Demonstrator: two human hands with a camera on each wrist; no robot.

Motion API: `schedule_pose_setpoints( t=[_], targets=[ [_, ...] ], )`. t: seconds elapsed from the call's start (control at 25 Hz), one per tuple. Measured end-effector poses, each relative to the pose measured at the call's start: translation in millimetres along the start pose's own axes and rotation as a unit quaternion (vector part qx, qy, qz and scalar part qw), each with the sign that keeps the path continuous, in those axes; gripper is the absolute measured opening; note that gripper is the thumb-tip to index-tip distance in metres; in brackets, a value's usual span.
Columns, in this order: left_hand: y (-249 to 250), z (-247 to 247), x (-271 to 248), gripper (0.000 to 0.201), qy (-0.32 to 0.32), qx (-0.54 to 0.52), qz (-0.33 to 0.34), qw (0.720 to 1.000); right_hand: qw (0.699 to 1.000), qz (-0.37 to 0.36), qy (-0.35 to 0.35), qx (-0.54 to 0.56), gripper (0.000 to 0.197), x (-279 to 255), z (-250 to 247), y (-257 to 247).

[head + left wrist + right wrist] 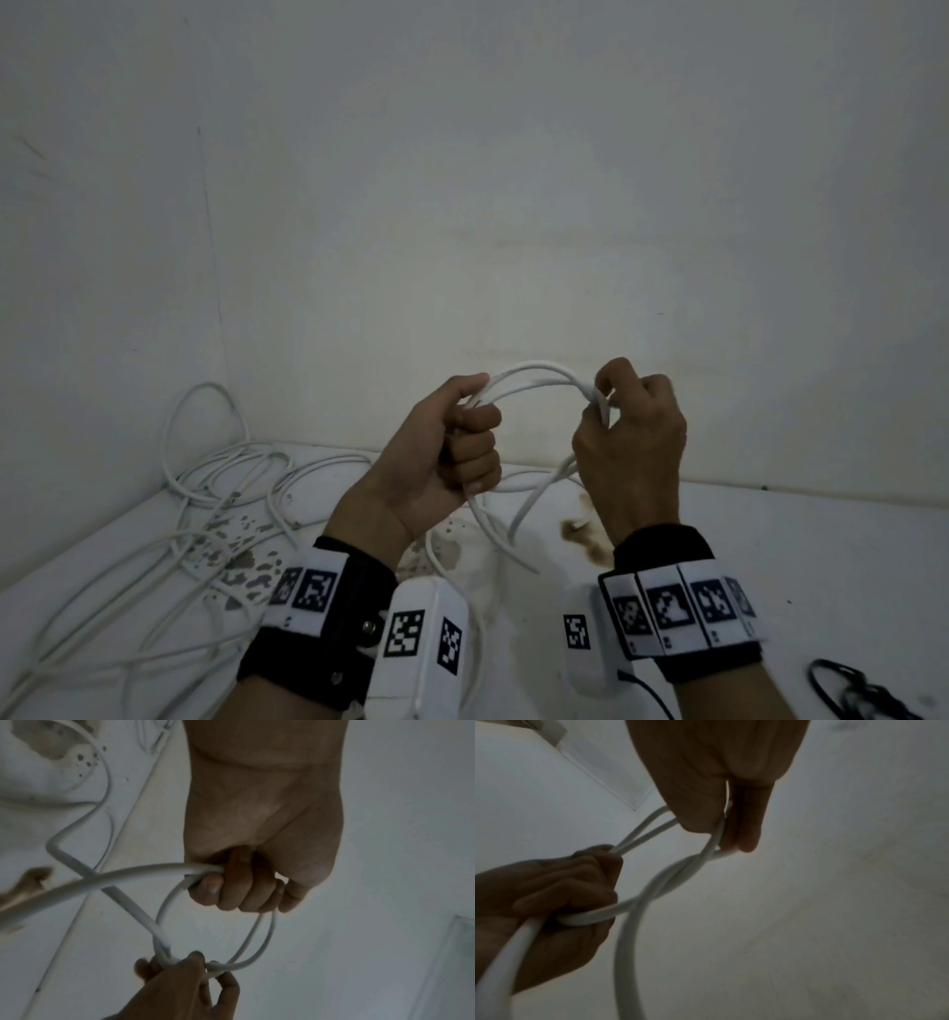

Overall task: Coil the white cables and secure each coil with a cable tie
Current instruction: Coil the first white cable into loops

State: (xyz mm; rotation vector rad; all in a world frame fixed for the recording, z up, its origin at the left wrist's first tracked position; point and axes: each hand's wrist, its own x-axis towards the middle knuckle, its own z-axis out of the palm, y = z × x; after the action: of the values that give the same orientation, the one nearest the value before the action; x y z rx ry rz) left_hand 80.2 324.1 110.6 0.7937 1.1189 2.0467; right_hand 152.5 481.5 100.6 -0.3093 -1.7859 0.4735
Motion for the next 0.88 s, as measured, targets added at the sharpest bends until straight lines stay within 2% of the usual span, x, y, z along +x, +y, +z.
schedule_pose_setpoints(
  t=[0.04, 0.08, 0.12, 0.16, 0.2, 0.24, 0.28, 0.36, 0.4, 0.44, 0.52, 0.56, 0.6, 0.64, 0.68, 0.72, 0.76, 0.8, 0.84, 0.88],
  targets=[
    [3, -1, 1, 0.044, 0.021, -0.006, -0.004, 1.000, 1.000, 0.027, 0.011, 0.003, 0.019, -1, -1, 0],
    [6, -3, 0, 0.044, 0.050, -0.013, -0.004, 0.999, 0.997, 0.062, -0.006, 0.036, 0.019, -2, 0, 1],
    [9, -6, 0, 0.046, 0.084, -0.015, 0.001, 0.996, 0.983, 0.116, -0.060, 0.128, 0.016, 0, -1, -4],
    [10, -9, -1, 0.047, 0.117, -0.014, 0.007, 0.993, 0.939, 0.181, -0.139, 0.257, 0.011, 3, -1, -10],
    [10, -13, -1, 0.048, 0.141, -0.013, 0.010, 0.990, 0.869, 0.253, -0.224, 0.361, 0.008, 5, -2, -16],
    [11, -18, -2, 0.049, 0.155, -0.015, 0.011, 0.988, 0.813, 0.298, -0.285, 0.411, 0.004, 7, -5, -20],
    [12, -22, -3, 0.050, 0.166, -0.021, 0.009, 0.986, 0.793, 0.312, -0.322, 0.414, 0.005, 10, -8, -21],
    [17, -34, -5, 0.050, 0.186, -0.021, 0.008, 0.982, 0.803, 0.305, -0.337, 0.386, 0.018, 11, -12, -19],
    [19, -37, -6, 0.050, 0.191, -0.014, 0.008, 0.982, 0.797, 0.312, -0.333, 0.396, 0.025, 11, -13, -19],
    [22, -39, -7, 0.050, 0.193, 0.001, 0.007, 0.981, 0.774, 0.337, -0.326, 0.425, 0.029, 11, -14, -17],
    [25, -42, -8, 0.050, 0.205, 0.043, 0.010, 0.978, 0.699, 0.413, -0.304, 0.499, 0.034, 15, -13, -16],
    [27, -44, -9, 0.050, 0.217, 0.061, 0.013, 0.974, 0.646, 0.451, -0.302, 0.537, 0.031, 17, -13, -18],
    [30, -49, -10, 0.051, 0.231, 0.075, 0.016, 0.970, 0.609, 0.465, -0.321, 0.556, 0.024, 20, -17, -23],
    [32, -54, -12, 0.051, 0.243, 0.086, 0.018, 0.966, 0.625, 0.438, -0.351, 0.542, 0.016, 21, -22, -26],
    [34, -60, -13, 0.051, 0.251, 0.093, 0.018, 0.963, 0.709, 0.354, -0.381, 0.477, 0.012, 21, -24, -24],
    [36, -66, -16, 0.052, 0.257, 0.099, 0.014, 0.961, 0.825, 0.219, -0.386, 0.350, 0.011, 20, -24, -22],
    [37, -71, -18, 0.052, 0.261, 0.101, 0.011, 0.960, 0.919, 0.071, -0.337, 0.192, 0.012, 18, -22, -22],
    [38, -76, -21, 0.053, 0.263, 0.099, 0.011, 0.960, 0.970, -0.025, -0.228, 0.082, 0.011, 14, -16, -21],
    [38, -79, -23, 0.052, 0.262, 0.093, 0.012, 0.960, 0.987, -0.021, -0.141, 0.072, 0.011, 8, -9, -17],
    [38, -81, -24, 0.051, 0.257, 0.082, 0.019, 0.963, 0.994, 0.027, -0.064, 0.085, 0.017, 3, -2, -14]
  ],
)
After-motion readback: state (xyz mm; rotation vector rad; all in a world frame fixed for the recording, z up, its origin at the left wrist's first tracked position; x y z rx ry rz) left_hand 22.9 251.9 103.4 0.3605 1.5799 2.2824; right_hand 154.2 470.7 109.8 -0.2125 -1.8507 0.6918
